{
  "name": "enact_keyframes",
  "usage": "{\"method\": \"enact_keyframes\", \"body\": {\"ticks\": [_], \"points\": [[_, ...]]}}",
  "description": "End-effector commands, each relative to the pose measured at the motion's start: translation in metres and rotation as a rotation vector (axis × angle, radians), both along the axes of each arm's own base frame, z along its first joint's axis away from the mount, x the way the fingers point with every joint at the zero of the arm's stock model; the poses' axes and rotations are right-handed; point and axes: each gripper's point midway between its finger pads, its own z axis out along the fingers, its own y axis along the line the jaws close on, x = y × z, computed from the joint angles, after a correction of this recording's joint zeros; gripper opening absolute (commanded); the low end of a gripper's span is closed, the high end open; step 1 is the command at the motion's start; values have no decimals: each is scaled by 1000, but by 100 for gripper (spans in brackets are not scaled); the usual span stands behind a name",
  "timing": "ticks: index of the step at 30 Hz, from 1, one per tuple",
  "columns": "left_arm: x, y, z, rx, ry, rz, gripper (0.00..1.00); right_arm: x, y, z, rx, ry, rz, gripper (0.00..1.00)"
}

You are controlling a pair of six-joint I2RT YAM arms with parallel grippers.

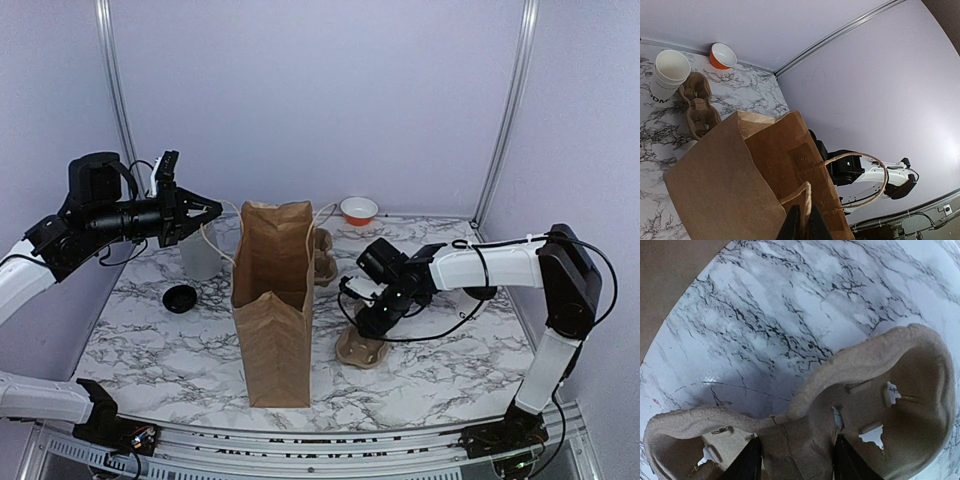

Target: Pack the takeout coffee

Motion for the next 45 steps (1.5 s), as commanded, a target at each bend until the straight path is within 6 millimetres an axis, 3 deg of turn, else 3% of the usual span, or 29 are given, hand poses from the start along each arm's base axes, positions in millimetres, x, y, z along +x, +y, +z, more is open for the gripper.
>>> {"method": "enact_keyframes", "body": {"ticks": [1,8,17,25,34,38,45], "points": [[4,-1,18,-30,-50,-1,9,2,10,21,52,0,-112,46],[4,-1,16,-33,-45,2,9,0,14,27,58,28,-206,39],[5,-2,15,-31,-43,-2,9,4,15,20,6,-16,-103,60],[2,-3,11,-34,-29,-15,9,6,24,8,-20,2,-20,61],[1,-6,13,-40,-24,-30,8,7,26,1,-23,14,-39,55],[1,-10,14,-40,-20,-54,4,7,25,2,-18,15,-46,47],[-3,-12,24,53,-49,-107,0,9,25,26,27,-36,-62,35]]}}
